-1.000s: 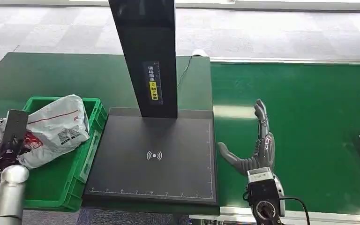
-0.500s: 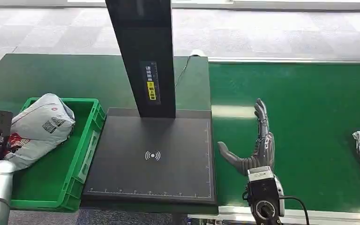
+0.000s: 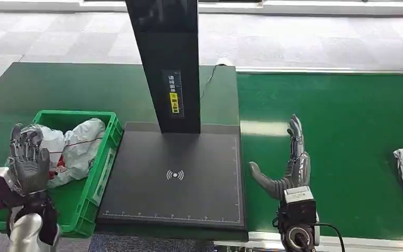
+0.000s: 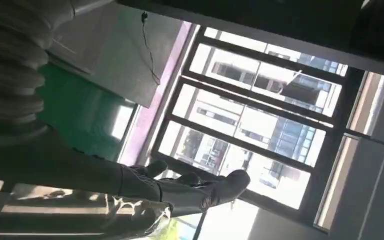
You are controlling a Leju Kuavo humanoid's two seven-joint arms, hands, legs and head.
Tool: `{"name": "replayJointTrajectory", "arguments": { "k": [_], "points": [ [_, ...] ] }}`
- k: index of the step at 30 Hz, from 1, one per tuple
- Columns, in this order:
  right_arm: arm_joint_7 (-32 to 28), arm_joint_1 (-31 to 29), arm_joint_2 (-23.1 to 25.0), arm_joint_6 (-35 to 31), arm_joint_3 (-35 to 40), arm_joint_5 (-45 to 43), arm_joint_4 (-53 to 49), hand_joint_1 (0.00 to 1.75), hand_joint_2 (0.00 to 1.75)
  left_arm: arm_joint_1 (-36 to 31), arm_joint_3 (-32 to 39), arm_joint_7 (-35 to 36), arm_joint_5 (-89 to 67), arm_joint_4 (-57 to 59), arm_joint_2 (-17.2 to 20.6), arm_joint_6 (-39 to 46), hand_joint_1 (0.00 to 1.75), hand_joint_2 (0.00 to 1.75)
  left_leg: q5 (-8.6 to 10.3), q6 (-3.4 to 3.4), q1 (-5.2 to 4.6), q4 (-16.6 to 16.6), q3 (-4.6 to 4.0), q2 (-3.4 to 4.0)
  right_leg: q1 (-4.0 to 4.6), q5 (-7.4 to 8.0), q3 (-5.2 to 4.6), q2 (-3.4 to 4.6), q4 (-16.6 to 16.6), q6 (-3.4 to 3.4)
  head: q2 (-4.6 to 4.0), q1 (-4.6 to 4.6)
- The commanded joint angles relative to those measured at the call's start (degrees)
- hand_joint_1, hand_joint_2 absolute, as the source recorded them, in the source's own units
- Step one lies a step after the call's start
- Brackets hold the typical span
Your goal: Moved the parcel from conveyor to table for the left to box.
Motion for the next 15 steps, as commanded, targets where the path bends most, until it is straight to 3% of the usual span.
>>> {"name": "replayJointTrajectory", "arguments": {
  "k": [1,9,10,12,15],
  "points": [
    [-0.9,-0.2,2.7,0.1,-4.4,-3.1,1.0,0.0,0.0,11.0,-10.3,-4.0,2.7,-13.4,-7.4,-3.9,0.0,0.0,0.07,0.0,0.19,0.2,-0.5,-0.1,0.22,0.16,-0.37,-0.03,-0.1,-0.06,0.0,0.09],
    [1.0,-1.4,2.7,4.2,-3.6,-5.9,0.8,0.0,0.0,9.8,-16.0,-5.3,-0.9,-11.2,-8.3,-5.5,0.0,0.0,0.09,0.06,0.18,0.1,-0.46,-0.17,0.22,0.16,-0.35,-0.01,-0.1,0.04,0.0,0.02],
    [1.2,-1.3,2.5,4.0,-3.6,-4.8,0.4,0.0,1.75,9.2,-16.1,-5.3,-3.8,-10.7,-8.7,-2.4,0.0,0.0,0.14,0.05,0.24,0.1,-0.6,-0.21,0.29,0.22,-0.45,-0.02,-0.1,0.0,0.0,0.02],
    [1.5,-0.8,2.2,5.1,-3.4,-3.7,-0.6,0.0,1.75,8.0,-16.5,-7.1,-9.8,-10.7,-9.1,5.3,0.0,0.0,0.16,0.05,0.24,0.1,-0.64,-0.24,0.28,0.23,-0.48,-0.05,-0.1,0.01,0.0,0.02],
    [1.2,-1.2,1.8,6.0,-2.8,-2.4,-0.5,0.0,1.75,7.2,-18.1,-8.1,-9.8,-12.8,-8.1,5.5,0.0,0.0,0.15,0.05,0.25,0.1,-0.69,-0.27,0.29,0.21,-0.52,-0.07,-0.1,0.01,0.0,0.02]
  ]
}}
